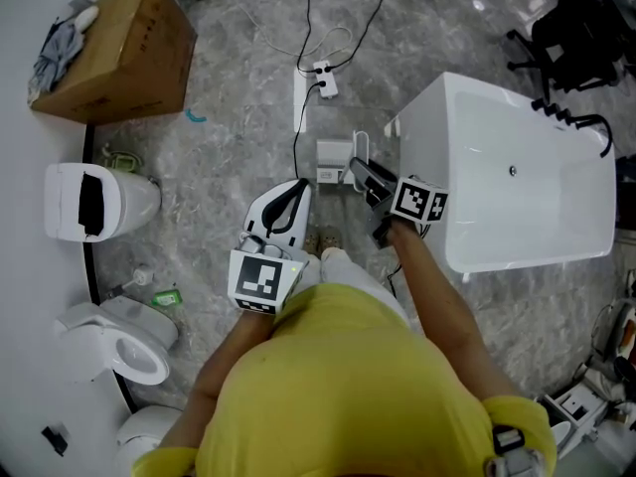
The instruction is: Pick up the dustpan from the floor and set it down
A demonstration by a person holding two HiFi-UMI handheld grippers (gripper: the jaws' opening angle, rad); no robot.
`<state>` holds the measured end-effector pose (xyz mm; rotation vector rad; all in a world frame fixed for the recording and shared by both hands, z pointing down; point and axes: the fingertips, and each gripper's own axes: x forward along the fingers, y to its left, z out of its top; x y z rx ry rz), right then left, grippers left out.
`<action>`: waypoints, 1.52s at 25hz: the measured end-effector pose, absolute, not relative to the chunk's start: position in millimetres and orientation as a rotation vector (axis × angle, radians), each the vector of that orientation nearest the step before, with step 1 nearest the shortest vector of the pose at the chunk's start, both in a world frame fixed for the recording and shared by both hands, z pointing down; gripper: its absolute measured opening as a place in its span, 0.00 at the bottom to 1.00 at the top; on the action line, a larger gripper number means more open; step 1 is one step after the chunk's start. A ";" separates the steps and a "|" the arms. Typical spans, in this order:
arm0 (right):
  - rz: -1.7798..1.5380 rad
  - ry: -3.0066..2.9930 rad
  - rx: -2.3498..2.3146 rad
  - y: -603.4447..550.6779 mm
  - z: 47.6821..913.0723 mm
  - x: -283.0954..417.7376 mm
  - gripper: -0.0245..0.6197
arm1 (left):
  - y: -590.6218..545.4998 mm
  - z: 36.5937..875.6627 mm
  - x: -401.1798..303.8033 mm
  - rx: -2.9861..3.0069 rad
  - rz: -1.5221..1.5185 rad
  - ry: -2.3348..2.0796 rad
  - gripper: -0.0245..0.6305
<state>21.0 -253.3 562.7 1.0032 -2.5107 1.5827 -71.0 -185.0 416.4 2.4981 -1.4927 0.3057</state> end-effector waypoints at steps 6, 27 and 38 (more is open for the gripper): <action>1.579 -2.410 1.027 -248.8 599.6 28.3 0.24 | -183.5 418.3 -73.2 2.490 0.312 -1.499 0.04; 1.468 -2.308 1.212 -230.0 601.7 72.3 0.32 | -167.1 411.0 -55.7 2.550 0.272 -1.440 0.04; 1.077 -2.464 1.496 -230.1 502.5 111.6 0.06 | -180.3 384.6 -23.6 2.667 0.212 -1.396 0.04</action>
